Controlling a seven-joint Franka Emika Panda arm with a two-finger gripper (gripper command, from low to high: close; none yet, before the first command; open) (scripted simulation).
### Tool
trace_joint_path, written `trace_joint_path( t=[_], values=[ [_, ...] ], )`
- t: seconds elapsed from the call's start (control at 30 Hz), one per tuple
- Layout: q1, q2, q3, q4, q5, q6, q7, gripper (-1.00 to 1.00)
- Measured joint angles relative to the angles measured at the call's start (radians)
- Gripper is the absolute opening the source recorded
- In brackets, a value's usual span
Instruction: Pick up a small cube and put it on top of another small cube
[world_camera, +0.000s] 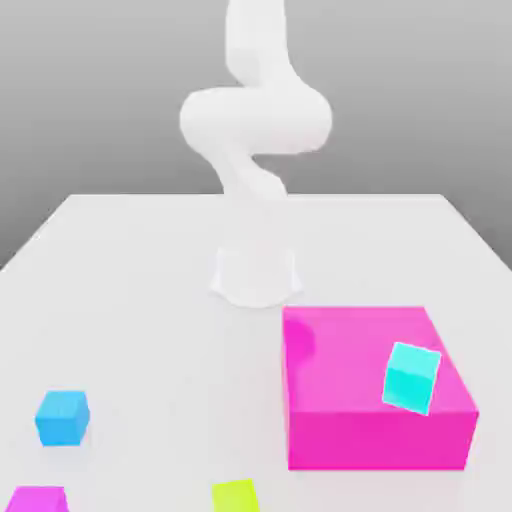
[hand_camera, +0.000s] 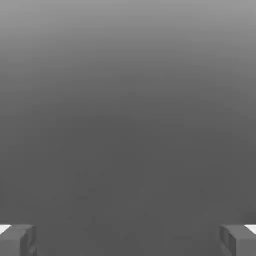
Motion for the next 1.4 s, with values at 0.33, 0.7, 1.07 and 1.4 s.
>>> trace_joint_path(
  t=[0.33,0.7,1.07,1.4],
  values=[
    [-0.214,0.371,0.096,0.054,-0.138,0.062,0.414,0.0],
    [-0.341,0.765,0.071,0.11,-0.22,0.137,0.815,0.0],
    [-0.408,1.116,0.024,0.156,-0.059,0.242,1.051,0.0],
    [-0.414,1.287,0.015,0.19,-0.036,0.361,1.078,-1.0]
  ],
)
